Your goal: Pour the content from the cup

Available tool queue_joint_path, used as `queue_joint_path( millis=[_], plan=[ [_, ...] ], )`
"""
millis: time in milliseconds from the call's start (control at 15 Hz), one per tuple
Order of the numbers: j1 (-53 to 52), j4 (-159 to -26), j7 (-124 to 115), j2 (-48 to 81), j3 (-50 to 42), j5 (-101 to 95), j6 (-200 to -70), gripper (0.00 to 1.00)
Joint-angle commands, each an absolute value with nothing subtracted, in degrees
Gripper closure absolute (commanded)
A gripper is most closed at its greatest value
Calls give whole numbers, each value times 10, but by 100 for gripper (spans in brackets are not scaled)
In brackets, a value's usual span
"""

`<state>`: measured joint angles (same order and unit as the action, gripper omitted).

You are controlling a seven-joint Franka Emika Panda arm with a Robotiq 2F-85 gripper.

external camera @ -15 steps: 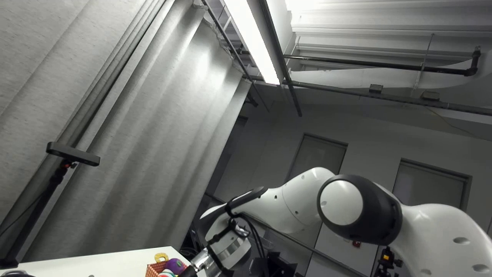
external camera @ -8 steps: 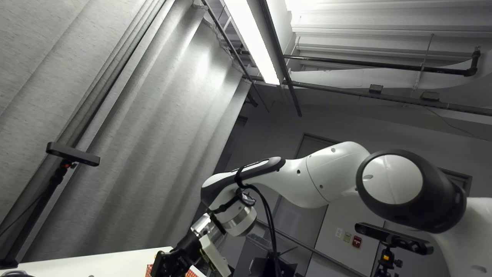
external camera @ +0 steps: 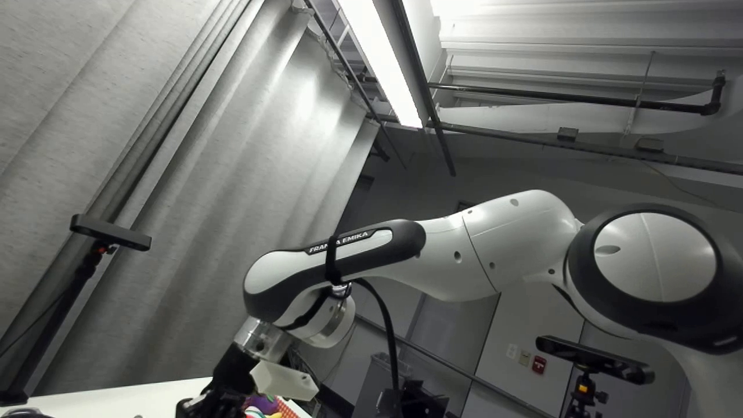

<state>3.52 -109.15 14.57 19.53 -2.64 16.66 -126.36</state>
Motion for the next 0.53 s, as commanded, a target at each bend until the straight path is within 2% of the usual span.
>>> queue_joint_path(
  millis=[0,467],
  plan=[
    [-13,-1098,71,202,-19,39,-1298,99],
    [-78,-1072,-39,275,-24,-159,-1277,99]
  ],
)
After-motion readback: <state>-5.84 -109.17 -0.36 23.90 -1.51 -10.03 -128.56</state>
